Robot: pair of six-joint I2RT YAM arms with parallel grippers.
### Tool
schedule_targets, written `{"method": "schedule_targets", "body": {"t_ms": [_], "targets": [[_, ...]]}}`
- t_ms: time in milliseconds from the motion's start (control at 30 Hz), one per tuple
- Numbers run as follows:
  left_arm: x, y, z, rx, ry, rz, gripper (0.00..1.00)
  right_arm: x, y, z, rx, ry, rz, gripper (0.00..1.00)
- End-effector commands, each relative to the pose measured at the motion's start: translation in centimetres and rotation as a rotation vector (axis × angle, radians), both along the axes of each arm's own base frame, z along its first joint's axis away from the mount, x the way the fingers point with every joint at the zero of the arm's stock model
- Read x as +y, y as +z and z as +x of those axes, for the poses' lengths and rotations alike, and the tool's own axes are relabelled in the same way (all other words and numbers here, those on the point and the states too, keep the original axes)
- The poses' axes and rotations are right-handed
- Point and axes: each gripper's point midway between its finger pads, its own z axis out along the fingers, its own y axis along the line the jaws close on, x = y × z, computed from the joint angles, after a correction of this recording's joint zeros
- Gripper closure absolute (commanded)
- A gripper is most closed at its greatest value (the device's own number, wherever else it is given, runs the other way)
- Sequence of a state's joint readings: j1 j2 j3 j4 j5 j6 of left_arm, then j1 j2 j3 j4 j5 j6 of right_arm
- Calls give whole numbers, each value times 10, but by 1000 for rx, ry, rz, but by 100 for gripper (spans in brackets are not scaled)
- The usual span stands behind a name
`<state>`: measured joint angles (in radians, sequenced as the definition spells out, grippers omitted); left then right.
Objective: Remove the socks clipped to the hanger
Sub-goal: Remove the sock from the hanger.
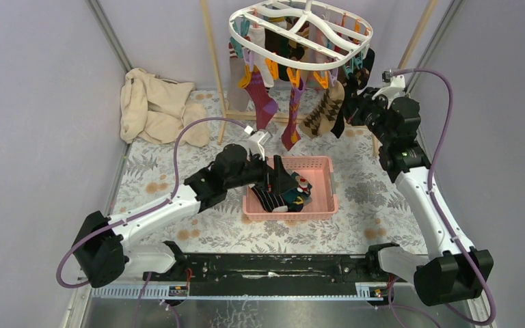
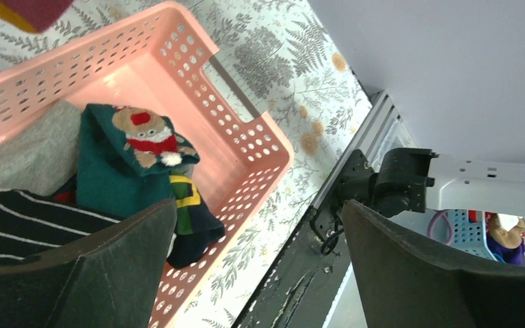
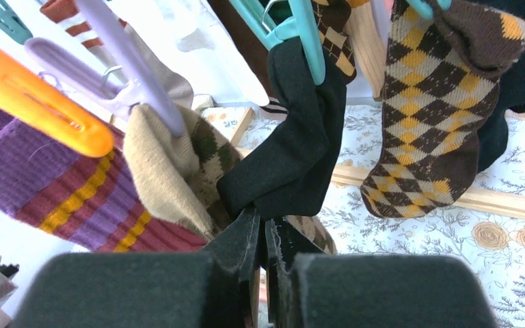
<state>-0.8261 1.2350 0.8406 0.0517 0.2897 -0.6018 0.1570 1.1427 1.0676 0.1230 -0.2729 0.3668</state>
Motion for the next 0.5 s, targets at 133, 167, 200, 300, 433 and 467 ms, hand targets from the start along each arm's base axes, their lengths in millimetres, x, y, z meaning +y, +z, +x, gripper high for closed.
{"method": "schedule_targets", "body": {"t_ms": [133, 167, 200, 300, 433, 467], "targets": [[-26, 70, 0, -86, -66, -196, 1, 12, 41, -31, -72, 103, 3, 93], [-27, 74, 0, -91, -70, -209, 1, 13, 43, -33, -70, 108, 4, 94], [-29, 77, 1, -94, -69, -217, 1, 14, 43, -33, -70, 115, 2, 94], [-33, 86, 4, -105, -66, -242, 1, 21, 46, -36, -65, 142, 5, 94], [-38, 95, 7, -119, -62, -269, 1, 38, 55, -37, -74, 188, 5, 94], [-38, 96, 8, -120, -57, -272, 1, 44, 55, -37, -69, 201, 1, 94]]}}
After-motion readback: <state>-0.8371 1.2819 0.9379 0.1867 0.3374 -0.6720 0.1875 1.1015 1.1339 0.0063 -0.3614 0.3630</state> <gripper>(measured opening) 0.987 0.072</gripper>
